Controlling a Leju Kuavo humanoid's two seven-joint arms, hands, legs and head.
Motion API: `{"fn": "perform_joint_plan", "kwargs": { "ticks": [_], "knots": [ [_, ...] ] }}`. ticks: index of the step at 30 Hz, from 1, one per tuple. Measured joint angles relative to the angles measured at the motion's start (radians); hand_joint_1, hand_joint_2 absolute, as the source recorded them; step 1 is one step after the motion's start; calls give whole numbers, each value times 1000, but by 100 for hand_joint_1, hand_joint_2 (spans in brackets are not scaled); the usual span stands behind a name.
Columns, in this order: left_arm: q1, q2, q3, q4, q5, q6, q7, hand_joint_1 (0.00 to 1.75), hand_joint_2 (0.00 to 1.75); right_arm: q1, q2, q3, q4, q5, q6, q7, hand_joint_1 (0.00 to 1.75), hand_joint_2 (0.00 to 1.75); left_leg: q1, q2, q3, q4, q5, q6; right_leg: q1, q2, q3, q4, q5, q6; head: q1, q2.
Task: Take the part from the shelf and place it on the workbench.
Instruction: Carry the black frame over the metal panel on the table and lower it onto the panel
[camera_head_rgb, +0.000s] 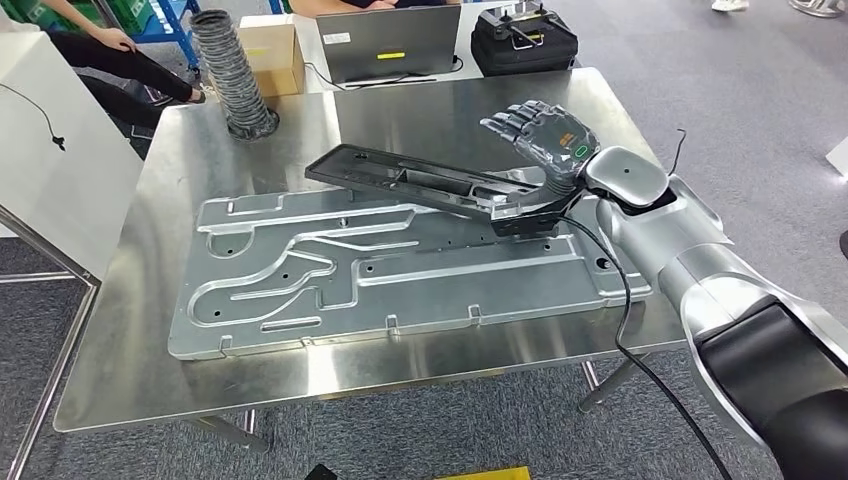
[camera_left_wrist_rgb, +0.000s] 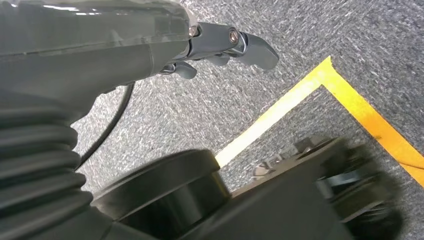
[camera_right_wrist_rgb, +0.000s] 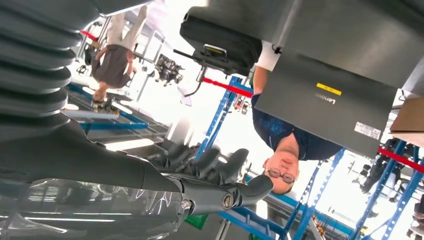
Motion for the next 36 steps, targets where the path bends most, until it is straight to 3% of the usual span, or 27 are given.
{"fn": "perform_joint_plan", "kwargs": {
  "ticks": [1, 2, 5, 7, 10, 12, 14, 16, 17, 18, 20, 21, 23, 26, 28, 30, 31, 32, 33, 36],
  "knots": [
    [1, 0, 0, 0, 1, -2, -1, 0, 0, 2, 0, 0, 2, -5, 0, -1, 0, 0, 3, 0, -13, 23, 1, -3, -1, 0, 0, 1, 0, 0, 0, 0],
    [2, 1, 0, 0, 2, -4, -2, 0, 0, 4, 0, 0, 3, -12, 0, -1, 0, 0, 7, 0, -5, 6, 21, -6, -2, 1, 1, 2, -1, 2, 0, 0],
    [2, 1, 0, 0, 6, -11, -3, 0, 0, -1, -6, -10, 4, -47, 13, -6, 0, 0, 14, 0, 85, -183, 110, -9, -5, 4, 0, 14, -10, 16, 0, 0],
    [3, 2, 0, 0, 10, -14, -3, 0, 0, -9, -17, -25, 3, -82, 36, -13, 0, 0, 13, -1, 111, -238, 120, 3, -1, 5, -5, 20, -12, 29, 0, 0],
    [4, 3, 0, 0, 17, -17, -1, 0, 0, -30, -44, -57, -8, -150, 88, -26, 0, 0, 9, -2, 110, -241, 122, 28, -4, 4, -9, 24, -17, 48, 0, 0],
    [5, 3, 0, 0, 20, -23, 0, 0, 0, -53, -77, -85, -24, -194, 119, -28, 0, 0, 10, -3, 110, -245, 126, 42, -7, 3, -34, 84, -57, 55, 0, 0],
    [8, 3, 0, 0, 24, -31, 1, 0, 0, -77, -125, -114, -46, -234, 136, -23, 0, 0, 7, -4, 110, -245, 126, 51, -6, 3, -92, 214, -121, 59, 0, 0],
    [13, 3, 0, 0, 30, -36, 1, 0, 0, -89, -189, -145, -78, -275, 140, -11, 0, 0, 2, -8, 112, -245, 125, 55, -5, 3, -136, 307, -148, 60, 0, 0],
    [15, 3, 0, 0, 35, -38, 0, 0, 0, -91, -226, -163, -96, -298, 138, -4, 0, 0, -1, -11, 113, -245, 124, 57, -4, 3, -133, 298, -133, 57, 0, 0],
    [18, 3, 0, 0, 39, -38, -1, 0, 0, -91, -269, -184, -118, -323, 135, 1, 0, 0, -3, -14, 115, -245, 123, 58, -2, 2, -110, 250, -101, 52, 0, 0],
    [22, 2, 0, 0, 48, -38, -6, 0, 0, -87, -361, -232, -160, -380, 118, 9, 0, 0, -9, -20, 118, -245, 121, 59, 8, -4, -41, 104, -36, 34, 0, 0],
    [25, 2, 1, 0, 54, -38, -10, 0, 0, -72, -411, -263, -182, -417, 100, 10, 0, 0, -9, -23, 118, -245, 120, 58, 14, -8, -16, 50, -19, 27, 0, 0],
    [30, 1, 2, 0, 64, -38, -15, 0, 0, -6, -503, -339, -213, -497, 44, 6, 0, 0, -6, -28, 118, -245, 118, 52, 26, -16, 3, 13, -17, 19, 0, 0],
    [39, 4, 3, 0, 73, -38, -18, 0, 0, 157, -618, -491, -229, -613, -50, -31, 0, 0, -4, -22, 121, -232, 100, 38, 20, -24, 22, -8, -12, 12, 0, 0],
    [45, 7, 6, 0, 79, -37, -20, 0, 0, 273, -659, -589, -227, -648, -86, -56, 0, 0, -4, -7, 98, -162, 49, 29, 13, -24, 31, -19, -10, 10, 0, 0],
    [49, 11, 11, 0, 90, -34, -20, 0, 0, 419, -693, -716, -213, -662, -118, -66, 0, 0, 0, -2, 51, -47, -15, 23, 10, -24, 32, -19, -9, 9, 0, 0],
    [52, 12, 15, 0, 95, -32, -21, 0, 0, 499, -704, -792, -197, -664, -134, -68, 0, 0, 2, -1, 37, -9, -30, 21, 9, -26, 31, -18, -9, 10, 0, 0],
    [55, 15, 19, 0, 99, -32, -21, 0, 0, 577, -709, -872, -177, -664, -149, -70, 0, 0, 3, -1, 39, -5, -26, 20, 7, -28, 29, -16, -9, 11, 0, 0],
    [59, 17, 23, 0, 102, -31, -21, 0, 0, 646, -705, -948, -156, -666, -162, -70, 0, 0, 4, -1, 61, -39, -6, 19, 5, -30, 26, -13, -9, 12, 0, 0],
    [65, 23, 29, 0, 107, -32, -24, 0, 0, 839, -676, -1144, -104, -673, -186, -88, 0, 0, 3, -5, 162, -219, 63, 25, 2, -29, 18, -2, -10, 26, 0, 0]
  ]
}}
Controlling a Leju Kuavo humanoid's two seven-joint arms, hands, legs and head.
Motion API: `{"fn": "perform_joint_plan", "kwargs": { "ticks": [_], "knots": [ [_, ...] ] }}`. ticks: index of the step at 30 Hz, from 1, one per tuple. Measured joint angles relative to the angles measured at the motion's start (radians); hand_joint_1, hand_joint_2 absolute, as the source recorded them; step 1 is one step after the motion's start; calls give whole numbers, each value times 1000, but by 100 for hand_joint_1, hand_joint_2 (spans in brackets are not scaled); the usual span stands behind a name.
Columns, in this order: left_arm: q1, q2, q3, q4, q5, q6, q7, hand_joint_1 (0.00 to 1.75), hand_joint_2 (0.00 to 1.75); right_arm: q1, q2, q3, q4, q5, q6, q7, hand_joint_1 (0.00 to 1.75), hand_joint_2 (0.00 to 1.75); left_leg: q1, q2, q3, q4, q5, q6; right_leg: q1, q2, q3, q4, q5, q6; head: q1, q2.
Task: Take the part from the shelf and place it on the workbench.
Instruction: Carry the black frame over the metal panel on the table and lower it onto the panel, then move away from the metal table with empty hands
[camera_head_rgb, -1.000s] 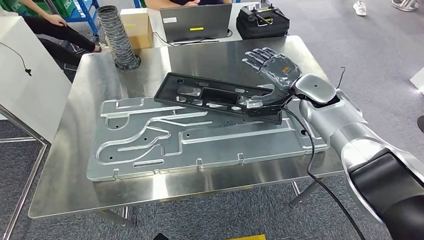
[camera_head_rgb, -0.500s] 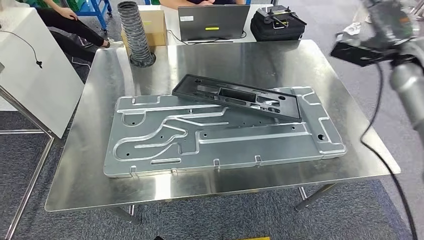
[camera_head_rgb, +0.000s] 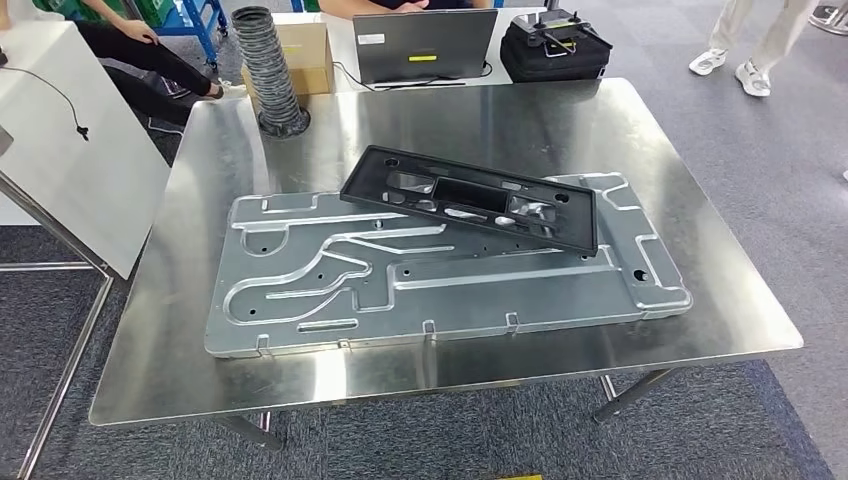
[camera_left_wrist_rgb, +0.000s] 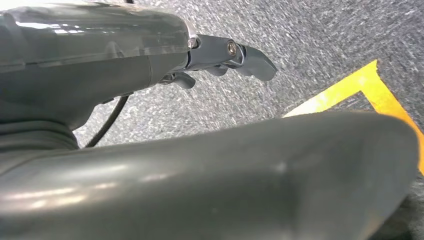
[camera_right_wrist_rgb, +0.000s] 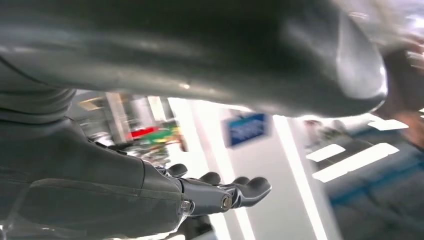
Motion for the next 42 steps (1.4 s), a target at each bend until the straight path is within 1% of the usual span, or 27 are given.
{"fn": "perform_joint_plan", "kwargs": {
  "ticks": [1, 5, 7, 9, 10, 11, 12, 14, 16, 19, 20, 21, 24, 25, 26, 27, 28, 30, 32, 33, 35, 36, 37, 39, 40, 41, 42],
  "knots": [
    [1, 1, 2, 0, 0, 0, -1, 0, 0, 53, 18, -60, 18, 0, -4, -9, 0, 0, -2, -2, 15, -30, 7, 4, 0, 0, -1, 2, 1, 7, 0, 0],
    [7, 2, 6, 0, 0, 0, -4, 0, 0, 213, 121, -258, 80, 24, -8, -31, 0, 0, -5, -2, 19, -56, 28, 30, -8, 6, -1, 0, -1, 33, 0, 0],
    [7, 2, 6, 0, -1, -1, -4, 0, 0, 263, 188, -331, 111, 45, -7, -35, 0, 0, -3, 3, 12, -68, 48, 41, -12, 14, -23, 64, -68, 39, 0, 0],
    [9, 3, 7, 0, -2, -1, -5, 0, 0, 298, 261, -390, 141, 72, -6, -30, 0, 0, -7, 6, -7, -69, 63, 45, -13, 19, -61, 191, -157, 42, 0, 0],
    [9, 3, 8, 0, -4, -1, -5, 0, 0, 312, 298, -414, 155, 84, -4, -26, 0, 0, -9, 8, -18, -67, 70, 44, -15, 21, -70, 242, -181, 44, 1, 0],
    [9, 3, 8, 0, -8, -1, -5, 0, 0, 322, 334, -435, 168, 94, -2, -21, 0, 0, -10, 9, -30, -65, 77, 42, -17, 21, -63, 261, -182, 46, 1, 0],
    [9, 3, 8, 0, -12, -1, -4, 0, 0, 328, 371, -455, 180, 100, 0, -15, 0, 0, -11, 10, -41, -62, 84, 39, -20, 21, -38, 242, -165, 47, 1, 0],
    [6, 3, 8, 0, -21, -1, 0, 0, 0, 333, 432, -489, 197, 108, 7, -2, 0, 0, -11, 13, -64, -53, 97, 30, -25, 21, 57, 119, -127, 47, 1, 0],
    [0, 3, 7, -1, -29, -3, 7, 0, 0, 334, 487, -516, 210, 118, 16, 20, 0, 0, -12, 16, -75, -46, 109, 16, -21, 26, 127, 14, -118, 35, 1, 0],
    [-6, 2, 4, -1, -42, -9, 23, 0, 0, 335, 560, -547, 233, 137, 35, 70, 0, 0, -8, 18, -77, -51, 131, -6, -10, 32, 127, -12, -107, 4, 0, 0],
    [-7, 1, 3, -1, -45, -11, 30, 0, 0, 333, 581, -555, 241, 144, 43, 86, 0, 0, -6, 17, -83, -47, 124, -13, -9, 32, 117, -12, -96, -5, 0, 0],
    [-7, 2, 2, -1, -46, -14, 36, 0, 0, 332, 602, -561, 249, 151, 51, 100, 0, 0, -4, 17, -92, -30, 96, -19, -9, 31, 105, -14, -83, -15, 0, 0],
    [-8, 3, 2, -1, -49, -16, 48, 0, 0, 328, 660, -572, 270, 166, 78, 135, 0, 0, -2, 16, -129, 132, -66, -30, -5, 29, 59, -14, -45, -32, 0, 0],
    [-9, 3, 2, -1, -51, -16, 50, 0, 0, 327, 678, -574, 277, 170, 86, 147, 0, 0, -2, 15, -133, 193, -98, -31, -3, 28, 43, -12, -33, -33, 0, 0],
    [-10, 4, 2, -1, -52, -16, 51, 0, 0, 325, 693, -576, 283, 175, 92, 157, 0, 0, -2, 15, -126, 231, -104, -31, 0, 28, 27, -11, -21, -33, 0, 0],
    [-10, 5, 2, -1, -52, -15, 52, 0, 0, 324, 710, -578, 289, 180, 100, 167, 0, 0, -3, 15, -102, 234, -87, -29, 2, 28, 11, -8, -11, -33, 0, 0],
    [-11, 5, 1, -2, -52, -14, 52, 0, 0, 322, 724, -578, 294, 185, 107, 175, 0, 0, -5, 15, -61, 201, -60, -24, 4, 28, -4, -5, -1, -32, 0, 0],
    [-15, 8, 1, -4, -52, -12, 52, 0, 0, 319, 752, -579, 304, 195, 123, 188, 0, 0, -11, 14, 61, 56, -35, -9, 7, 29, -26, 2, 17, -29, 0, 0],
    [-21, 10, 0, -6, -54, -11, 52, 0, 0, 315, 777, -580, 311, 200, 138, 199, 0, 0, -17, 14, 145, -68, -51, 3, 10, 28, -35, 3, 36, -21, 0, 0],
    [-22, 11, -2, -7, -56, -11, 53, 0, 0, 314, 791, -581, 315, 204, 146, 208, 0, 0, -18, 15, 157, -95, -56, 6, 10, 27, -37, 1, 46, -15, 0, 0],
    [-23, 11, -4, -7, -60, -12, 56, 0, 0, 313, 813, -582, 323, 212, 157, 228, 0, 0, -16, 18, 144, -103, -37, 17, 7, 27, -41, -1, 53, -3, 0, 0],
    [-24, 12, -5, -7, -62, -12, 58, 0, 0, 314, 823, -582, 327, 215, 160, 235, 0, 0, -15, 20, 134, -105, -25, 24, 5, 28, -49, 12, 32, 3, 0, 0],
    [-24, 12, -5, -7, -63, -13, 60, 0, 0, 314, 830, -582, 330, 216, 161, 239, 0, 0, -14, 22, 122, -107, -11, 31, 4, 28, -60, 43, -9, 7, 0, 0],
    [-24, 12, -5, -7, -63, -14, 61, 0, 0, 313, 840, -582, 335, 220, 164, 246, 0, 0, -15, 25, 92, -106, 13, 37, 0, 28, -89, 160, -118, 15, 0, 0],
    [-23, 12, -5, -7, -64, -14, 61, 0, 0, 312, 845, -582, 336, 224, 169, 251, 0, 0, -15, 26, 75, -103, 24, 37, -1, 28, -99, 225, -150, 19, 0, 0],
    [-23, 12, -6, -7, -65, -14, 62, 0, 0, 311, 851, -582, 338, 231, 176, 259, 0, 0, -15, 27, 57, -98, 36, 35, -2, 28, -100, 273, -155, 22, 0, 0],
    [-23, 12, -6, -7, -68, -14, 63, 0, 0, 310, 857, -582, 339, 239, 185, 268, 0, 0, -15, 28, 37, -92, 46, 33, -5, 28, -85, 290, -135, 25, 0, 0]
  ]
}}
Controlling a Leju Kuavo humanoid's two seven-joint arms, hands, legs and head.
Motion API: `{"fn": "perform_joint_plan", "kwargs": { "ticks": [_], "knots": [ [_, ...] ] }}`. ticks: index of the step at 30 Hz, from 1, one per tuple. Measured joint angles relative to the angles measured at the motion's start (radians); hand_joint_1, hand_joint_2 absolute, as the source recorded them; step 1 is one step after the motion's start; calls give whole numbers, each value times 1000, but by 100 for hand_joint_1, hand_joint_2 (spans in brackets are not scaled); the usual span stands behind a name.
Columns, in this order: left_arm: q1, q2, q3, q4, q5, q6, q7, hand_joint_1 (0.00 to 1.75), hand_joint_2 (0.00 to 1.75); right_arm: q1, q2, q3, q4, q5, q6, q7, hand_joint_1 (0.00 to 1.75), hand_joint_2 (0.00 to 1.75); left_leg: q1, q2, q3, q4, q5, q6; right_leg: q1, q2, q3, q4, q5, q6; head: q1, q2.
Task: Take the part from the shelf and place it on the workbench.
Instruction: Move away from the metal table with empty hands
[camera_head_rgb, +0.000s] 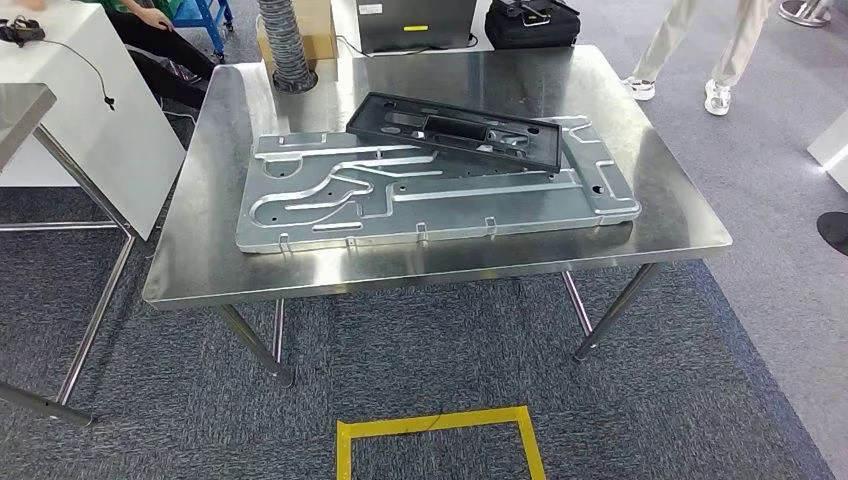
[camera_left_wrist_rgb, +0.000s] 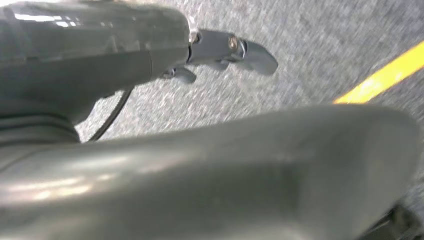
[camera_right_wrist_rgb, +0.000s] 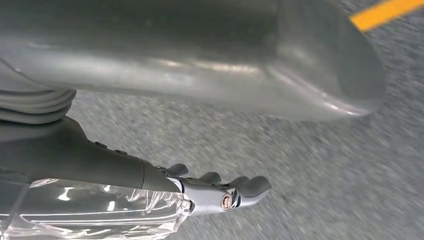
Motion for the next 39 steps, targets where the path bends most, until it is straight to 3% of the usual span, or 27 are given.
{"fn": "perform_joint_plan", "kwargs": {
  "ticks": [2, 3, 5, 6, 8, 9, 11, 13, 14, 15, 16, 18, 19, 21, 23, 24, 25, 28, 29, 30, 31, 32, 33, 34, 36, 37, 39],
  "knots": [
    [-1, 0, -1, 0, -4, 0, 3, 0, 0, -3, 14, 2, 3, 17, 15, 15, 0, 0, 1, 0, -37, 18, 16, -7, -6, -1, 74, -62, 54, 2, 0, 0],
    [-2, 1, -2, 0, -6, -1, 5, 0, 0, -6, 21, 4, 4, 28, 23, 21, 0, 0, 0, 0, -53, 29, 22, -11, -7, -1, 129, -134, 57, 1, 0, 0],
    [-4, 1, -6, -1, -9, -2, 9, 0, 0, -13, 37, 15, 6, 55, 42, 30, 0, 0, -2, 2, -74, 46, 33, -23, -3, 0, 212, -257, 27, -9, 0, 0],
    [-5, 2, -8, -1, -10, -3, 11, 0, 0, -15, 44, 23, 8, 68, 51, 34, 0, 0, -1, 3, -79, 50, 39, -29, 2, 0, 226, -287, 13, -17, 0, 0],
    [-4, 3, -10, -1, -10, -4, 13, 0, 0, -15, 57, 37, 11, 82, 61, 39, 0, 0, 2, 3, -85, 52, 50, -42, 3, -2, 217, -295, 24, -34, 0, 0],
    [-4, 4, -12, -1, -10, -4, 13, 0, 0, -15, 62, 42, 12, 84, 63, 41, 0, 0, 4, 1, -93, 62, 35, -48, 2, -4, 207, -297, 36, -43, 0, 0],
    [-1, 6, -14, -1, -10, -4, 15, 0, 0, -16, 70, 49, 14, 86, 63, 44, 0, 0, 8, -5, -119, 133, -50, -58, 1, -8, 178, -299, 62, -57, 0, 0],
    [-1, 7, -15, -1, -11, -4, 16, 0, 0, -15, 74, 53, 15, 88, 63, 44, 0, 0, 10, -7, -146, 258, -144, -66, 3, -8, 143, -297, 89, -61, 0, 0],
    [-1, 8, -15, -1, -11, -4, 16, 0, 0, -15, 75, 54, 15, 88, 63, 44, 0, 0, 10, -7, -149, 308, -159, -68, 4, -8, 126, -296, 101, -60, 0, 0],
    [-1, 8, -16, -1, -11, -5, 16, 0, 0, -14, 76, 55, 15, 89, 64, 44, 0, 0, 10, -7, -139, 331, -150, -69, 4, -8, 108, -293, 114, -59, 0, 0],
    [-1, 8, -16, -1, -11, -4, 16, 0, 0, -14, 77, 57, 15, 89, 64, 44, 0, 0, 10, -7, -111, 317, -122, -68, 4, -7, 92, -291, 125, -57, 0, 0],
    [-3, 10, -16, -1, -11, -4, 16, 0, 0, -15, 79, 60, 15, 89, 64, 45, 0, 0, 10, -8, -11, 201, -79, -63, 5, -7, 63, -286, 146, -49, 0, 0],
    [-5, 10, -17, -1, -11, -4, 16, 0, 0, -15, 81, 62, 15, 90, 64, 45, 0, 0, 9, -9, 46, 120, -80, -59, 6, -6, 53, -283, 156, -44, 0, 0],
    [-8, 11, -18, -1, -11, -4, 16, 0, 0, -15, 83, 63, 15, 91, 66, 45, 0, 0, 5, -12, 107, 18, -101, -46, 8, -6, 45, -282, 178, -33, 0, 0],
    [-7, 10, -18, -1, -13, -5, 17, 0, 0, -14, 83, 65, 16, 96, 77, 45, 0, 0, 4, -10, 99, 5, -94, -30, 7, -6, 41, -285, 196, -20, 0, 0],
    [-6, 10, -19, -1, -15, -6, 18, 0, 0, -13, 83, 67, 16, 100, 87, 47, 0, 0, 4, -7, 90, 5, -84, -21, 5, -5, 35, -278, 185, -15, 0, 0],
    [-6, 10, -20, -1, -17, -7, 20, 0, 0, -12, 84, 70, 16, 104, 99, 50, 0, 0, 5, -5, 78, 4, -71, -12, 3, -4, 26, -256, 154, -10, 0, 0],
    [-8, 10, -24, -1, -26, -12, 22, 0, 0, -14, 92, 83, 18, 116, 134, 61, 0, 131, 1, -1, 30, 5, -30, 2, 0, -2, -17, -84, -3, -1, 0, 0],
    [-8, 10, -24, -1, -28, -14, 23, 0, 0, -15, 94, 87, 19, 120, 143, 66, 0, 175, -1, 0, 12, 7, -17, 2, 0, -2, -23, -25, -26, 0, 0, 0],
    [-8, 10, -25, -1, -29, -16, 23, 0, 0, -15, 97, 91, 19, 124, 150, 70, 0, 175, -3, 1, -7, 9, -4, 2, 0, -2, -17, 10, -21, 0, 0, 0],
    [-8, 10, -26, -1, -31, -18, 24, 0, 0, -16, 99, 95, 19, 128, 155, 74, 0, 175, -5, 1, -25, 12, 8, 1, 2, -2, 4, 13, 3, -2, 0, 0],
    [-8, 10, -27, -1, -33, -19, 25, 0, 0, -17, 102, 99, 20, 133, 160, 78, 0, 175, -7, 1, -44, 17, 20, 0, 4, -2, 42, -21, 33, -8, 0, 0],
    [-9, 9, -29, -1, -35, -20, 26, 0, 0, -19, 104, 104, 19, 138, 164, 83, 0, 175, -8, 0, -60, 21, 31, -1, 7, -2, 99, -86, 49, -16, 0, 0],
    [-9, 8, -31, -1, -37, -21, 28, 0, 0, -22, 106, 109, 19, 144, 168, 86, 0, 175, -10, 0, -73, 26, 40, -4, 12, -3, 161, -170, 47, -25, 0, 0],
    [-12, 6, -36, -1, -40, -22, 30, 0, 0, -31, 111, 120, 19, 157, 182, 90, 0, 175, -10, 3, -89, 32, 59, -13, 21, -3, 247, -302, 16, -36, 0, 0],
    [-13, 5, -38, -1, -41, -23, 30, 0, 0, -33, 113, 124, 19, 162, 192, 92, 0, 131, -9, 4, -93, 31, 69, -18, 24, -3, 258, -329, 10, -39, 0, 0],
    [-14, 6, -42, -1, -44, -24, 32, 0, 0, -35, 121, 132, 20, 168, 212, 100, 0, 44, -7, 3, -105, 33, 76, -30, 21, -5, 244, -340, 30, -46, 0, 0]
  ]
}}
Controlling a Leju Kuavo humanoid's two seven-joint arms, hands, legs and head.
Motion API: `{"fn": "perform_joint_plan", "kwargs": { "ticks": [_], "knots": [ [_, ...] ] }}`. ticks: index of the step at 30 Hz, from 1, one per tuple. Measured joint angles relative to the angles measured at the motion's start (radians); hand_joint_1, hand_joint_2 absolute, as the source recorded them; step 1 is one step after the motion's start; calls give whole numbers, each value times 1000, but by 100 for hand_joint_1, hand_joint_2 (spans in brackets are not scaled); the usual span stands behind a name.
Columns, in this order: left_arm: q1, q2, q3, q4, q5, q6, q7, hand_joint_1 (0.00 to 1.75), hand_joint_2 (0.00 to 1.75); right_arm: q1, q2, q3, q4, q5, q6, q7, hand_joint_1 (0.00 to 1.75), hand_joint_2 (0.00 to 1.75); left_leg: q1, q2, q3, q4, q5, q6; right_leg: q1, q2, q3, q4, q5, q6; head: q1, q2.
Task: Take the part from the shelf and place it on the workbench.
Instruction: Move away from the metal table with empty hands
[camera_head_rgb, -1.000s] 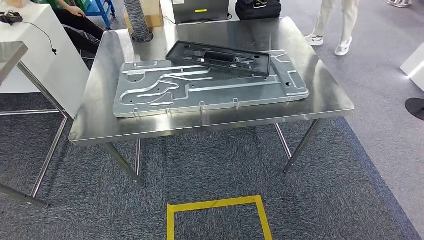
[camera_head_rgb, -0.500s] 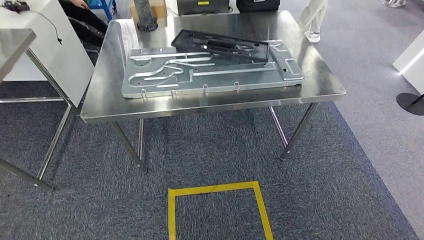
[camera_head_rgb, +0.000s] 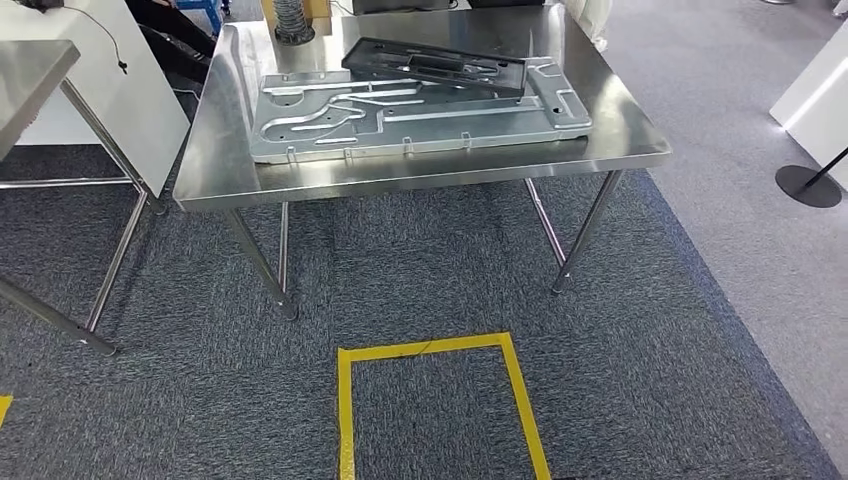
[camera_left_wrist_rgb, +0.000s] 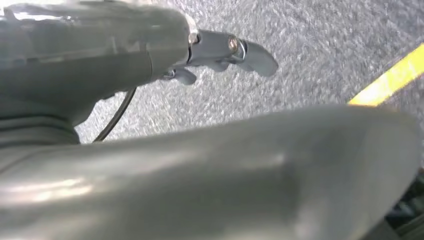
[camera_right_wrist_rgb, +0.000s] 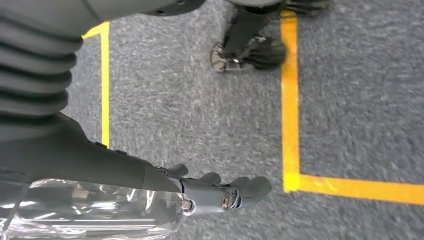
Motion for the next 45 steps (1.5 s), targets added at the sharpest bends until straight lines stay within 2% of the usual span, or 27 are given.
{"fn": "perform_joint_plan", "kwargs": {
  "ticks": [1, 4, 6, 8, 9, 10, 11, 13, 14, 16, 18, 20, 21, 22, 24, 25, 26, 28, 30, 32, 34, 35, 37, 38, 39, 42, 45],
  "knots": [
    [1, 0, -1, 0, -1, -1, 1, 0, 0, -1, 3, 3, 1, 2, 8, 4, 0, 44, 2, -4, -9, 15, -23, -7, -3, -2, -12, -3, 14, -6, 0, 0],
    [3, 1, -3, 0, -3, -3, 6, 0, 0, -3, 8, 13, 2, 12, 25, 6, 0, 175, 13, -11, -48, 166, -173, -28, -7, -5, -60, -5, 56, -14, 0, 0],
    [2, 1, -4, 0, -4, -4, 7, 0, 0, -5, 11, 18, 2, 16, 31, 4, 0, 175, 21, -11, -56, 273, -210, -40, -8, -6, -95, -1, 81, -10, 0, 0],
    [2, 1, -5, 0, -4, -4, 7, 0, 0, -7, 13, 21, 2, 18, 32, 3, 0, 175, 27, -11, -32, 296, -172, -47, -11, -7, -127, 7, 100, -5, 0, 0],
    [2, 2, -6, 0, -4, -4, 8, 0, 0, -7, 14, 22, 2, 18, 32, 2, 0, 175, 29, -11, -2, 267, -145, -50, -13, -7, -143, 13, 108, -1, 0, 0],
    [1, 2, -6, 0, -5, -4, 8, 0, 0, -8, 14, 23, 2, 19, 32, 0, 0, 131, 33, -12, 45, 213, -129, -53, -16, -7, -160, 23, 115, 5, 0, 0],
    [-1, 2, -6, 0, -5, -4, 8, 0, 0, -9, 15, 25, 2, 19, 32, -2, 0, 131, 34, -13, 102, 139, -131, -55, -17, -6, -177, 34, 122, 10, 0, 0],
    [-6, 1, -7, 0, -6, -4, 7, 0, 0, -12, 16, 29, 2, 22, 32, -7, 0, 131, 32, -16, 185, 12, -167, -42, -17, -6, -200, 52, 137, 24, 0, 0],
    [-7, 1, -7, 0, -6, -4, 7, 0, 0, -14, 17, 30, 2, 24, 31, -9, 0, 175, 28, -16, 196, -14, -180, -32, -17, -6, -205, 54, 145, 32, 0, 0],
    [-5, 1, -7, 0, -6, -4, 7, 0, 0, -16, 19, 32, 2, 30, 29, -12, 0, 175, 25, -14, 182, -19, -169, -6, -21, -6, -211, 53, 155, 46, 0, 0],
    [-5, 1, -7, 0, -6, -2, 7, 0, 0, -16, 20, 33, 2, 33, 27, -12, 0, 175, 25, -10, 160, -21, -145, 15, -25, -5, -231, 96, 96, 56, 0, 0],
    [-5, 1, -7, 0, -6, 0, 7, 0, 0, -18, 21, 35, 2, 34, 22, -10, 0, 87, 22, -8, 131, -21, -125, 25, -25, -2, -263, 213, -9, 62, 0, 0],
    [-4, 1, -7, 0, -6, 1, 7, 0, 0, -18, 22, 36, 2, 35, 19, -9, 0, 44, 20, -8, 117, -21, -115, 28, -25, -1, -277, 280, -41, 64, 0, 0],
    [-3, 1, -7, 0, -5, 2, 7, 0, 0, -19, 23, 36, 2, 35, 15, -7, 0, 44, 17, -8, 103, -20, -104, 28, -25, 0, -282, 330, -44, 64, 0, 0],
    [-2, 1, -7, 0, -4, 0, 8, 0, 0, -20, 23, 36, 2, 36, 10, -4, 0, 131, 12, -7, 77, -19, -84, 27, -24, 0, -249, 339, 3, 59, 0, 0],
    [-3, 1, -7, 0, -4, -2, 10, 0, 0, -21, 23, 36, 2, 37, 8, -3, 0, 175, 11, -7, 67, -18, -75, 26, -21, 0, -203, 287, 27, 52, 0, 0],
    [-3, 0, -7, 0, -3, -5, 13, 0, 0, -23, 23, 36, 1, 38, 6, -2, 0, 175, 8, -7, 59, -17, -68, 23, -17, 0, -142, 211, 35, 42, 0, 0],
    [-3, -3, -7, 0, -3, -9, 22, 0, 87, -30, 23, 37, 0, 42, -4, 1, 0, 175, 5, -6, 49, -13, -55, 15, -8, -2, -39, 63, 15, 25, 0, 0],
    [-4, -4, -7, 0, -4, -8, 32, 0, 175, -36, 24, 37, -1, 49, -15, 4, 0, 175, 5, -2, 42, -10, -43, 4, -3, -3, -12, 6, -2, 16, 0, 0],
    [-4, -4, -6, 0, -6, -5, 38, 0, 175, -36, 29, 38, 0, 53, -21, 6, 0, 175, 7, -3, 33, 4, -51, -8, -7, -5, -17, -2, 7, 4, 0, 0],
    [-2, -4, -6, 0, -7, -3, 41, 0, 175, -36, 31, 39, 0, 55, -25, 7, 0, 175, 10, -8, -1, 84, -108, -18, -11, -7, -24, -6, 19, -8, 0, 0],
    [-1, -4, -6, 0, -8, -2, 42, 0, 131, -36, 32, 39, 0, 55, -26, 7, 0, 175, 12, -10, -28, 152, -149, -23, -10, -8, -30, -5, 22, -12, 0, 0],
    [2, -4, -7, 0, -9, -3, 44, 0, 131, -36, 33, 41, 0, 56, -25, 7, 0, 175, 16, -10, -69, 270, -198, -30, -8, -8, -40, -1, 28, -13, 0, 0],
    [3, -4, -6, 0, -9, -3, 44, 0, 131, -35, 33, 42, 0, 56, -25, 7, 0, 175, 17, -10, -70, 286, -195, -33, -8, -8, -45, 3, 29, -12, 0, 0],
    [4, -4, -6, 0, -9, -3, 44, 0, 175, -35, 34, 43, 0, 56, -24, 8, 0, 175, 19, -10, -51, 262, -174, -33, -8, -7, -48, 7, 29, -11, 0, 0],
    [3, -4, -6, 0, -9, -3, 45, 0, 175, -37, 37, 44, 0, 57, -22, 9, 0, 175, 20, -11, 61, 71, -100, -26, -7, -6, -55, 21, 23, -2, 0, 0],
    [2, -4, -6, 0, -9, -4, 46, 0, 175, -39, 38, 45, 0, 61, -21, 10, 0, 175, 16, -11, 90, 6, -99, -12, -5, -7, -63, 29, 23, 14, 0, 0]
  ]
}}
